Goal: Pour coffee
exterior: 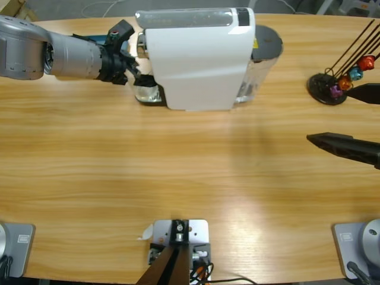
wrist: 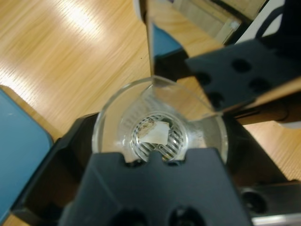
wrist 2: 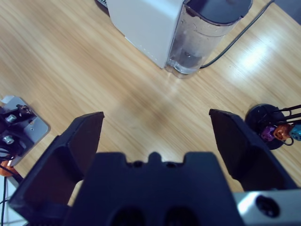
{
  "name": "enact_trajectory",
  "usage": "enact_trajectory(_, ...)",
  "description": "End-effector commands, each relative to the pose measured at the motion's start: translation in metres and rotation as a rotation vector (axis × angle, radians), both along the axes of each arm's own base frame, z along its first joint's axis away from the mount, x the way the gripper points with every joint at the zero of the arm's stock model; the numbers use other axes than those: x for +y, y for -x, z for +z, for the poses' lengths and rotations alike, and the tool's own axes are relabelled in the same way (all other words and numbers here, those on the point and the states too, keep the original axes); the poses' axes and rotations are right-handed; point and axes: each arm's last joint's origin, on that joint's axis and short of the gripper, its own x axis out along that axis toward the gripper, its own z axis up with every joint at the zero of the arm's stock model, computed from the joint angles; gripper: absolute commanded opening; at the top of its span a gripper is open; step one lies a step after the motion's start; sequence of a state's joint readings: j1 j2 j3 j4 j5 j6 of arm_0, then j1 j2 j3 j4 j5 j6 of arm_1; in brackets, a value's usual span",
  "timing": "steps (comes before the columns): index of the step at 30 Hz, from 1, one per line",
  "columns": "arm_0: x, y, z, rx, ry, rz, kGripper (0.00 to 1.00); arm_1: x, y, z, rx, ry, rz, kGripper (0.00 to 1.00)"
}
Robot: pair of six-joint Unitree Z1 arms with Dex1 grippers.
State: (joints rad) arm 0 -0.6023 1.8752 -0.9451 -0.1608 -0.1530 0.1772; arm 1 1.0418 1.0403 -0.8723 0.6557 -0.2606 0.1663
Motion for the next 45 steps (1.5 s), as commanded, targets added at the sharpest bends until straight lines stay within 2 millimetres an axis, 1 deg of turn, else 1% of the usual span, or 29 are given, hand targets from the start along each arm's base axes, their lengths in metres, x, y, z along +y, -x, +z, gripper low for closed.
enact_trajectory(1,-0.002,0.004,-0.019,0.043,-0.033,-0.005,1.0,0.004,-0.003,-0.009,0.029,0.019,-0.011,1.0)
enact_trajectory(5,-0.001,0.009,-0.009,0.02,-0.019,-0.017,1.0,0.005,-0.004,-0.01,0.032,0.02,-0.009,1.0)
enact_trajectory(11,0.005,0.022,0.013,-0.009,0.03,-0.044,1.0,0.007,-0.004,-0.009,0.037,0.017,-0.004,1.0)
enact_trajectory(16,0.009,0.038,0.018,-0.006,0.031,-0.057,1.0,0.009,-0.006,-0.007,0.032,0.009,-0.004,1.0)
enact_trajectory(21,0.025,0.057,0.023,-0.002,0.027,-0.05,1.0,0.012,-0.007,-0.005,0.025,-0.002,-0.004,1.0)
enact_trajectory(27,0.043,0.077,0.019,0.018,-0.025,-0.014,1.0,0.022,-0.013,0.004,0.018,-0.012,-0.005,0.996)
enact_trajectory(31,0.049,0.077,0.021,0.003,-0.04,0.042,1.0,0.022,-0.013,0.004,0.018,-0.013,-0.004,0.995)
enact_trajectory(34,0.05,0.077,0.021,0.013,-0.046,0.055,1.0,0.021,-0.013,0.006,0.013,-0.019,-0.005,0.989)
enact_trajectory(36,0.049,0.075,0.015,0.032,-0.057,0.058,0.996,0.022,-0.013,0.006,0.019,-0.019,-0.007,0.907)
enact_trajectory(37,0.048,0.073,0.012,0.041,-0.066,0.059,0.996,0.021,-0.013,0.005,0.021,-0.019,-0.008,0.881)
enact_trajectory(40,0.042,0.066,0.004,0.06,-0.082,0.062,0.996,0.019,-0.012,0.005,0.023,-0.017,-0.009,0.884)
enact_trajectory(45,0.035,0.054,0.003,0.055,-0.078,0.079,0.996,0.02,-0.012,0.002,0.029,-0.006,-0.009,0.885)
